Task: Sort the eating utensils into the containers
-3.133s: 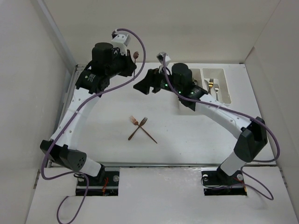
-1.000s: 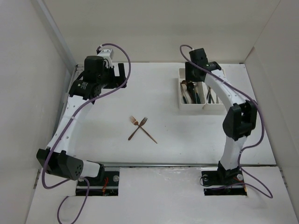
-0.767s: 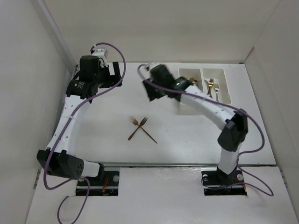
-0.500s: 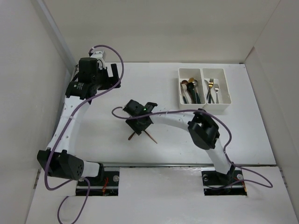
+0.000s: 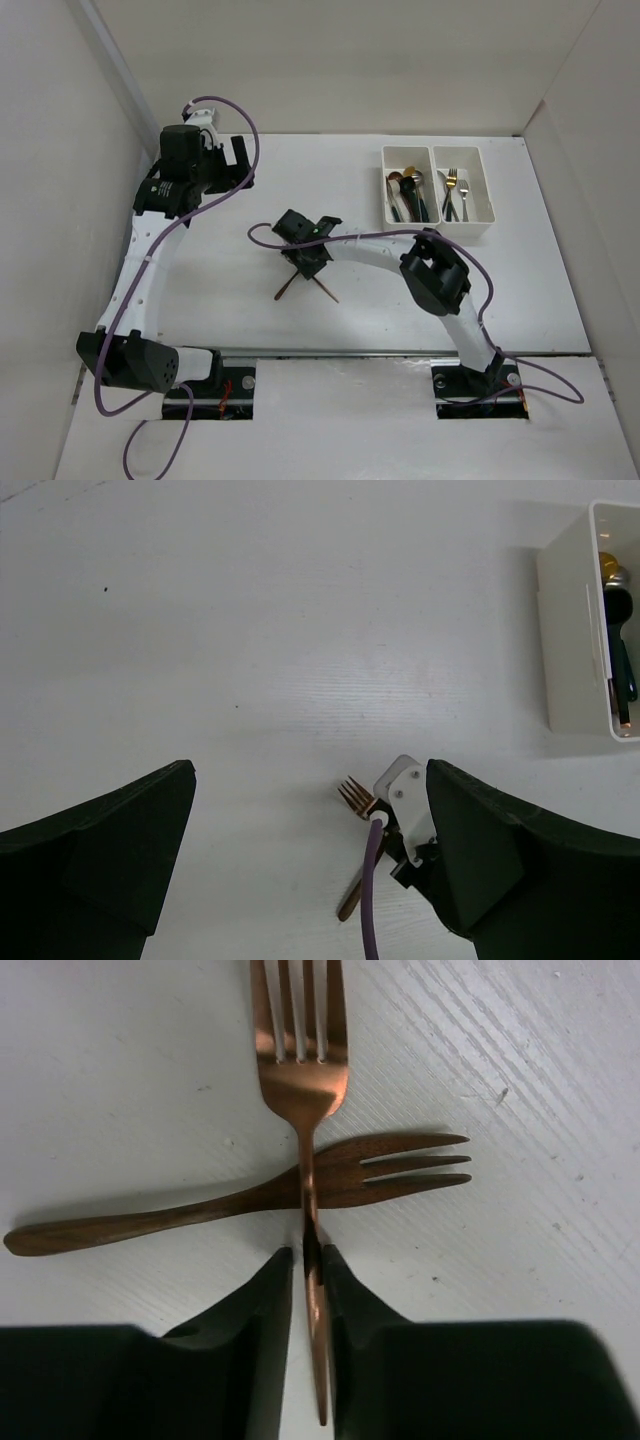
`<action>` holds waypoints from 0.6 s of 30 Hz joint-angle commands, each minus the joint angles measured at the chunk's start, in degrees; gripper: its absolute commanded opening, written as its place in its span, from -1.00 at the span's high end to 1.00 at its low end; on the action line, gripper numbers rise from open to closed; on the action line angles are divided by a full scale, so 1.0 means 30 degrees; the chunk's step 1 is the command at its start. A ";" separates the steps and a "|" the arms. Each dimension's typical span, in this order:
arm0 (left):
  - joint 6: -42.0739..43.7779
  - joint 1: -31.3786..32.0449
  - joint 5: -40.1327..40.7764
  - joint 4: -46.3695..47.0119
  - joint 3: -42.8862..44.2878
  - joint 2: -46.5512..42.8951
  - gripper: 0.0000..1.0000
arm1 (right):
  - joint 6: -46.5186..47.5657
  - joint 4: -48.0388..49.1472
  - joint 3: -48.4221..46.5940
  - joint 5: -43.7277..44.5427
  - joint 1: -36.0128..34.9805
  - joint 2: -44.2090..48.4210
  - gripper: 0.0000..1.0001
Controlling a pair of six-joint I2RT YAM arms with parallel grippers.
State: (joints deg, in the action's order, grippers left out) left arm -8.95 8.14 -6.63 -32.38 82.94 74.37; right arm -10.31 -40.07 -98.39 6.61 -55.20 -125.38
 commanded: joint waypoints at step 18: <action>0.5087 0.1145 -0.0838 0.0335 -0.1950 -0.0473 -0.77 | 0.0064 0.1171 -0.1947 0.0638 0.5788 0.6400 1.00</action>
State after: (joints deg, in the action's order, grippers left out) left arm -0.19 8.82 -8.71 -31.97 78.30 74.32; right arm -10.00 -39.05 -98.08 6.74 -47.27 -116.07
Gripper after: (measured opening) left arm 0.890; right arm 0.036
